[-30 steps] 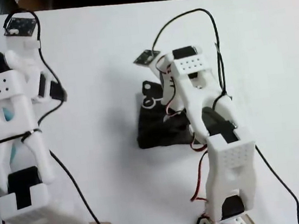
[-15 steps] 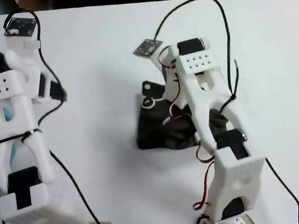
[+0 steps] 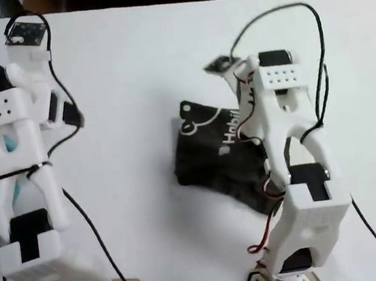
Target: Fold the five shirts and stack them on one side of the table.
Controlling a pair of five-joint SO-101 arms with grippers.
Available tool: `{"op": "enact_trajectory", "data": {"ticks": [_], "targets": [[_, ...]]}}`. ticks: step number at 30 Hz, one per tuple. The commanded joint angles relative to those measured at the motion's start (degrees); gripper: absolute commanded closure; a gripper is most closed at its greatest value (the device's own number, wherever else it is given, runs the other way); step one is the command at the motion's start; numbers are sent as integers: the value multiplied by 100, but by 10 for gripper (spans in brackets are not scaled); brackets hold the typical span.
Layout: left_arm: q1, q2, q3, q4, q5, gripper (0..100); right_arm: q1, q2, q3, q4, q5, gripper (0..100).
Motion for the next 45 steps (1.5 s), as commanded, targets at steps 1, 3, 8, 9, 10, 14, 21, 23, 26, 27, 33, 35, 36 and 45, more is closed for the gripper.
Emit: {"op": "enact_trajectory", "data": {"ticks": [1, 3, 8, 9, 10, 14, 21, 23, 26, 27, 33, 35, 36, 45], "targets": [[-26, -325, -31, -79, -35, 699, 180, -400, 273, 75, 229, 978], [-26, -325, -31, -123, -35, 699, 145, -400, 387, 75, 237, 978], [-26, -325, -31, -158, -35, 699, 136, -840, 563, 84, 264, 978], [-26, -325, -31, -158, -35, 699, 136, -1024, 668, 84, 264, 978], [-26, -325, -31, -158, -35, 699, 136, -1235, 818, 84, 264, 978], [-26, -325, -48, -158, -26, 699, 145, -2264, 2004, 75, 264, 978], [-26, -325, -31, -158, -26, 699, 171, -4110, 3525, -119, 273, 978], [-9, -325, -31, -158, -26, 699, 154, -4426, 3569, -233, 273, 977], [105, -325, -31, -123, -26, 699, 145, -4497, 3578, -514, 273, 927], [167, -325, -31, -114, -26, 699, 171, -4462, 3587, -629, 273, 892], [352, -325, -22, -105, 0, 699, 189, -4374, 3464, -884, 273, 726], [352, -325, -22, -105, 0, 699, 295, -4462, 3270, -901, 273, 726], [360, -316, -22, -114, 0, 699, 382, -4470, 3147, -1015, 229, 726], [1943, 229, -4, -703, 26, 698, 1262, -2712, 3059, -2527, 220, 726]]}}
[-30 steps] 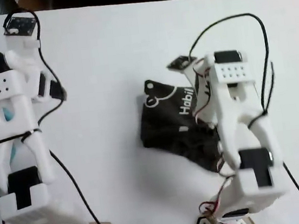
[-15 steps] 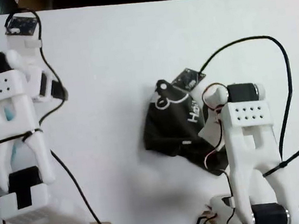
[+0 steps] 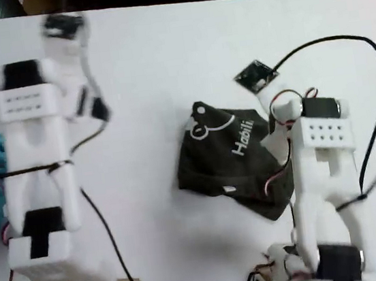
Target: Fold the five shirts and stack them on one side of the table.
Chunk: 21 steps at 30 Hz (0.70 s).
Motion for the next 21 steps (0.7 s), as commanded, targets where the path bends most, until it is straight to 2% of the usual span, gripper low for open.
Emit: {"op": "enact_trajectory", "data": {"ticks": [1, 4, 7, 11, 16, 21], "targets": [[888, 325, -57, -448, 62, 698, 453, 998, -334, -585, -26, 726], [1389, 985, -66, -897, 404, 698, 673, 1903, -774, -602, -308, 726], [1741, 1530, -268, -1125, 448, 698, 804, 2607, -1363, -295, -466, 726], [2242, 1952, -1068, -800, 457, 698, 804, 3275, -1996, 127, -466, 726], [2963, 2215, -1974, -316, 457, 698, 796, 3749, -2418, 171, -466, 726], [3429, 2690, -2211, -457, 457, 698, 787, 4040, -2602, 171, -466, 726]]}}
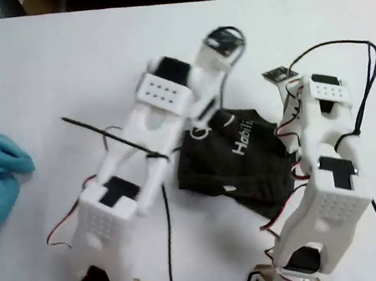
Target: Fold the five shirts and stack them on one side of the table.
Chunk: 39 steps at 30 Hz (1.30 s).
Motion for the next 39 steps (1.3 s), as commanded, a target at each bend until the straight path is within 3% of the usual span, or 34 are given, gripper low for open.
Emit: {"op": "enact_trajectory", "data": {"ticks": [1, 8, 13, 21, 32, 39], "targets": [[273, 334, -277, -141, 35, 698, 31, 66, -264, 66, -18, 727], [-132, 1292, -321, -905, 44, 699, 66, 57, -264, 66, -18, 824], [-668, 1345, -330, -1248, 44, 699, 66, 57, -264, 66, -18, 826], [-1125, 1336, -330, -1196, 44, 699, -268, 57, -273, 136, -9, 826], [-1213, 1336, -330, -958, 35, 699, -505, 57, -273, 277, -18, 831], [-1213, 1336, -330, -949, 35, 699, -497, 57, -703, 312, -18, 978]]}}
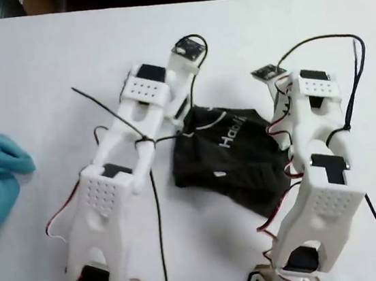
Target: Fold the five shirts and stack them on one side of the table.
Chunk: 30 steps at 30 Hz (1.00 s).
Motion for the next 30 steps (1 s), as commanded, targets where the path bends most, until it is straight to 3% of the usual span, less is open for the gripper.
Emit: {"op": "enact_trajectory", "data": {"ticks": [1, 9, 14, 30], "targets": [[-132, -70, -251, 62, 18, 699, -136, -40, -387, 110, -18, 971], [-132, -79, -295, 281, 0, 699, -163, -40, -1301, 716, -18, 978], [-273, -70, -936, 826, 26, 699, -171, 4, -2259, 1042, 0, 978], [-519, -53, -1938, 2066, 26, 699, -866, 787, -2971, 382, 44, 978]]}}
